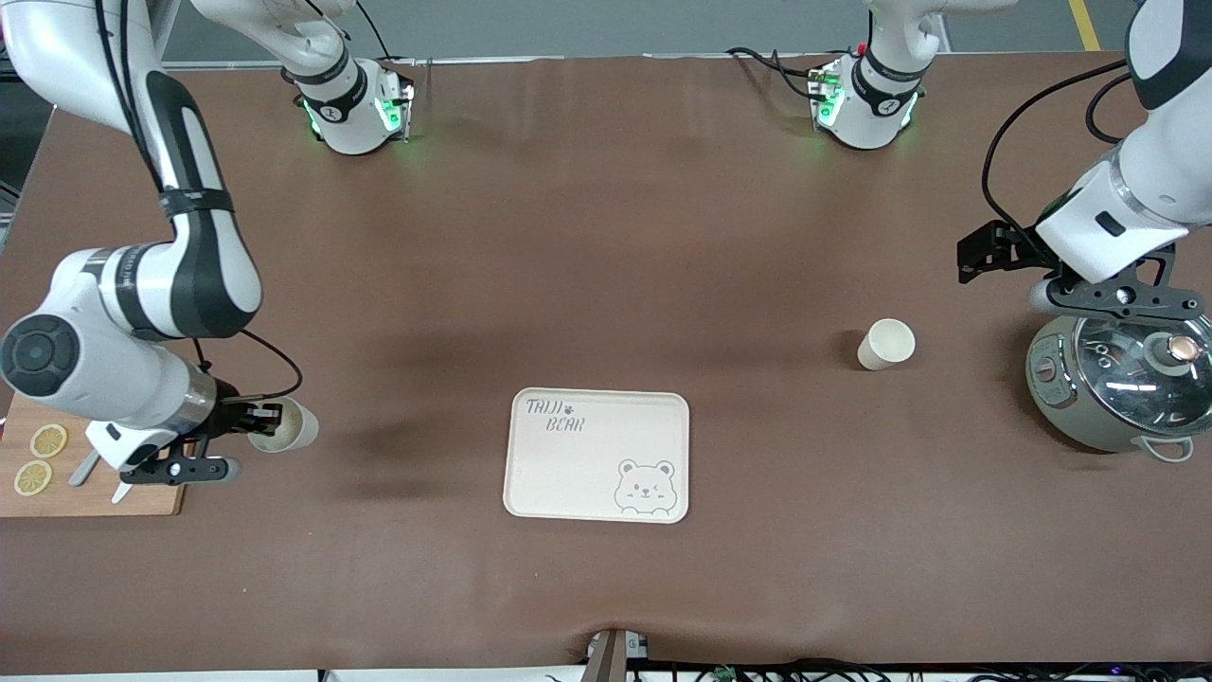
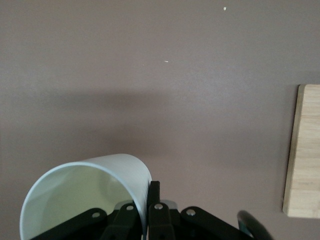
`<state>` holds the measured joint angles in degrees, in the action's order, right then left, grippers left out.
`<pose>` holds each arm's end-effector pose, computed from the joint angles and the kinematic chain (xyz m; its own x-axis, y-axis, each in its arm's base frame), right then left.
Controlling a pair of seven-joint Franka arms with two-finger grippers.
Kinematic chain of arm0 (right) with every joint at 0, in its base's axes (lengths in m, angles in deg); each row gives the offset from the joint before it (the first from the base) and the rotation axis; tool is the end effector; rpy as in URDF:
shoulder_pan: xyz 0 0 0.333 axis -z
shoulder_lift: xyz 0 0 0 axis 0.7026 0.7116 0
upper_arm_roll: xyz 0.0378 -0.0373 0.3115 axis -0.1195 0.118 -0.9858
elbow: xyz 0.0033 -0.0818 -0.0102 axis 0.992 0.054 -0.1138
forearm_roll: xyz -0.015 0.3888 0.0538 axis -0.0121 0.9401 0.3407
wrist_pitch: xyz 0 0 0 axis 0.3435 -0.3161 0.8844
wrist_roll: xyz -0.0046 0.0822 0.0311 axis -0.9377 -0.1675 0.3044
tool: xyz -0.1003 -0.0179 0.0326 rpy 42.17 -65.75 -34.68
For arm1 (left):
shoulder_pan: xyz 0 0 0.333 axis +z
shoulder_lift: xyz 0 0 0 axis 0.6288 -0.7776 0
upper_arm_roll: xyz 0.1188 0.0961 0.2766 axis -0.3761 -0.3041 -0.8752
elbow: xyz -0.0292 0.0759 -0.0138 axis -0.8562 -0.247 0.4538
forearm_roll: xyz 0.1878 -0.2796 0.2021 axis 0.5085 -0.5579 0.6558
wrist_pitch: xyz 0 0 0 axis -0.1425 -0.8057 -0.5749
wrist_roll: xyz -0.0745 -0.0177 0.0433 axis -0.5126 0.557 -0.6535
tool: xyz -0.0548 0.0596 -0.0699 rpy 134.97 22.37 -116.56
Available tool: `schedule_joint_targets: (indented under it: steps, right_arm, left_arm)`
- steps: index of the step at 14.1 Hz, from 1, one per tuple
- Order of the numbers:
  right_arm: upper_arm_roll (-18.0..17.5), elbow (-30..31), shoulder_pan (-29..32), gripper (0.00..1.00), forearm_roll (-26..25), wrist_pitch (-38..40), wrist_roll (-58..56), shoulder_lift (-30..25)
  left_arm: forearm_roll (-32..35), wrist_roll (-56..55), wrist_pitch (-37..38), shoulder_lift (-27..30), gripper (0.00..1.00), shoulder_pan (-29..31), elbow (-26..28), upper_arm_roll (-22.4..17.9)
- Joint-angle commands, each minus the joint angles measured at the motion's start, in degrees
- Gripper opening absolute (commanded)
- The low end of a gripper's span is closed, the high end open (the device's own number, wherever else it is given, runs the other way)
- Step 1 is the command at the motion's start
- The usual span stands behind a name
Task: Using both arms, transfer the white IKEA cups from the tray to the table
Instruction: 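Lower the held cup onto the table beside the cutting board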
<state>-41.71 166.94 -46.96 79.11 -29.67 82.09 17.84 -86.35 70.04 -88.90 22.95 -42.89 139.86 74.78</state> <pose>0.6857 0.0199 0.3648 0.9981 0.0609 -0.0010 0.0609 -0.9979 -0.0235 0.5771 -0.0880 0.5935 0.9881 -0.1432 -0.0557 -0.1431 -0.9897 0.0048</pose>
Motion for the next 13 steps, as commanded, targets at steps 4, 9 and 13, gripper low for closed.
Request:
schedule_joint_targets:
  steps: [4,9,13]
  right_arm:
    - [-1.1,9.9,5.0,0.0,4.0,-13.0,-9.3,-1.1]
    - [-1.2,14.8,4.3,0.0,5.8,-21.0,-9.3,-0.5]
    - [-1.2,17.4,3.6,0.0,5.8,-26.2,-9.3,0.5]
  left_arm:
    - [-1.4,-1.6,0.0,0.0,1.0,-1.0,-1.1,-1.4]
    - [-0.6,-2.8,0.0,-0.9,1.0,-1.3,-2.2,-1.3]
    - [-0.8,-2.9,0.0,-0.8,1.0,-1.1,-2.3,-1.3]
